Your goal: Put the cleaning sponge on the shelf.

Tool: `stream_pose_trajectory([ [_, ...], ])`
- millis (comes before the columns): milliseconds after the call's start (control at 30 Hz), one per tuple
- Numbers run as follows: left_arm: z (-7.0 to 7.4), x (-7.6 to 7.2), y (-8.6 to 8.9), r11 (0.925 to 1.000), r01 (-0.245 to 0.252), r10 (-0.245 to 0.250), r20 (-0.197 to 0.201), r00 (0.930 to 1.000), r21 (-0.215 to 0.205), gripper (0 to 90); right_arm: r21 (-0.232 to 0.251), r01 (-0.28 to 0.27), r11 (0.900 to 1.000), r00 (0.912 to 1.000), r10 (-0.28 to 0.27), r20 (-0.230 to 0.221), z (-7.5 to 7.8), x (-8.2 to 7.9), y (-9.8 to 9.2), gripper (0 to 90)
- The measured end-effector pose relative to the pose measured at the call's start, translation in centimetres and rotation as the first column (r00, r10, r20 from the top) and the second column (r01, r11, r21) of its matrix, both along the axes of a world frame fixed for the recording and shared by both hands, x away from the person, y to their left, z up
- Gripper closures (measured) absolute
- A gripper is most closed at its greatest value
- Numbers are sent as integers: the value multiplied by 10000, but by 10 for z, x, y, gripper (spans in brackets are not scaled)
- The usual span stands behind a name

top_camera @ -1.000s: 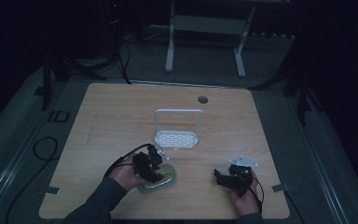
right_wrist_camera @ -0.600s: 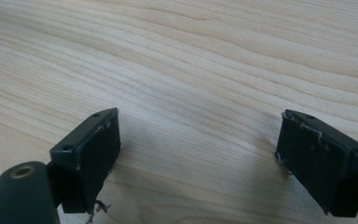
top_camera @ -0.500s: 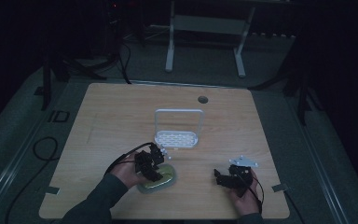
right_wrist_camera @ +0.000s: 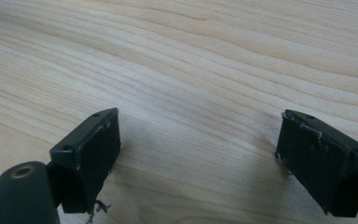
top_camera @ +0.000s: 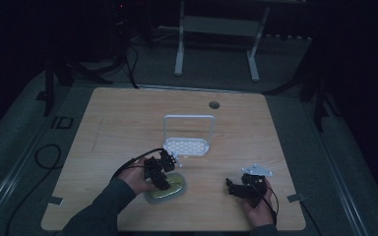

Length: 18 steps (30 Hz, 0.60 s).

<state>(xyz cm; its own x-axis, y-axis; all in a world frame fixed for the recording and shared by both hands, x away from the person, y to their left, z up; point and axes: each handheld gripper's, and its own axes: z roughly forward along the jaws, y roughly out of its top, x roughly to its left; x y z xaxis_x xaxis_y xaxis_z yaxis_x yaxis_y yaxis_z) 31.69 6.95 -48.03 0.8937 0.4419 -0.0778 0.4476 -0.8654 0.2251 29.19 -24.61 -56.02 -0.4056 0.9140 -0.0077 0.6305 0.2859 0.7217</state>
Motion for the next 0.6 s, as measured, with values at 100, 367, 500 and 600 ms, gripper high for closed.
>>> stream_pose_trajectory([
  [100,0,1,0,10000,-37,38,-128,9999,64,644,4,4,10000,10000,-4,-4,0,0,0,131],
  [367,-2,3,-1,9996,127,-121,-262,9996,257,670,-1,-1,10000,10000,1,1,0,0,0,130],
  [500,-2,3,-2,9995,139,-131,-284,9995,279,670,-1,0,10000,10000,0,1,0,0,0,131],
  [600,-1,4,-3,9993,197,-186,-314,9993,331,668,0,2,10000,10000,-2,-1,0,0,0,131],
])
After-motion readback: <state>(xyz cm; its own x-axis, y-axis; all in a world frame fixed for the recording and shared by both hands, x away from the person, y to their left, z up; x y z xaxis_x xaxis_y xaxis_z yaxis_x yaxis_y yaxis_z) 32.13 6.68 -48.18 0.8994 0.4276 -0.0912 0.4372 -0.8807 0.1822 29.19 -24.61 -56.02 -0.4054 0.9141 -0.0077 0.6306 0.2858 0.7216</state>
